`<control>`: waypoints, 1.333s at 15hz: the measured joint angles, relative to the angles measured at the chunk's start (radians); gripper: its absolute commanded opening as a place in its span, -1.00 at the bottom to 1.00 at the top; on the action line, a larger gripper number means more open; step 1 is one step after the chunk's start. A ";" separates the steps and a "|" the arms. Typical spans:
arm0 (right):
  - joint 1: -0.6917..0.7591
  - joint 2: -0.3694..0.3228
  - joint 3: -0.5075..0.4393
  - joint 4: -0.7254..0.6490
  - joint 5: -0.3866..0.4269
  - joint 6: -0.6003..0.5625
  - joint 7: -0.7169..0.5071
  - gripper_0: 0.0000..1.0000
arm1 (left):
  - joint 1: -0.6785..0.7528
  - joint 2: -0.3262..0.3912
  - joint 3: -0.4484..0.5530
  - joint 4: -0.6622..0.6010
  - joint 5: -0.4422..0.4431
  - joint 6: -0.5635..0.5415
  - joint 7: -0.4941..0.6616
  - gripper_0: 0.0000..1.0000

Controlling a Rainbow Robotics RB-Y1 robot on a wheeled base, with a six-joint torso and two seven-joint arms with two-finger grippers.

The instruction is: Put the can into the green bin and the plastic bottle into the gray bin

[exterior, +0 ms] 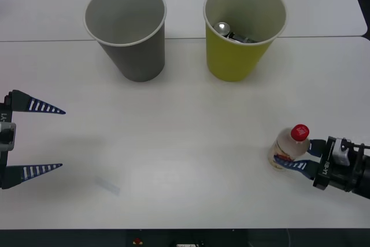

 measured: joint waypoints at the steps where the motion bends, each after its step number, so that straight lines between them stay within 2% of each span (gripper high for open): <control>1: -0.001 0.000 0.000 0.000 0.000 -0.007 -0.003 -1.00 | 0.000 0.000 0.000 0.000 0.000 0.000 0.000 1.00; 5: 0.004 -0.020 0.000 -0.057 -0.003 -0.015 -0.056 -1.00 | 0.000 0.000 0.000 0.000 0.000 0.000 0.000 1.00; 9: 0.037 -0.068 0.000 -0.194 -0.003 -0.004 -0.229 -1.00 | 0.000 0.000 0.000 0.000 0.000 0.000 0.000 1.00; 15: 0.073 -0.179 -0.003 -0.443 0.011 0.047 -0.542 -1.00 | 0.000 0.000 0.000 0.000 0.000 0.000 0.000 1.00; 17: 0.076 -0.204 -0.022 -0.553 0.066 0.073 -0.688 -1.00 | 0.000 0.000 0.000 0.000 0.000 0.000 0.000 1.00; 20: 0.072 -0.215 -0.072 -0.724 0.202 0.074 -0.936 -1.00 | 0.000 0.000 0.000 0.000 0.000 0.000 0.000 1.00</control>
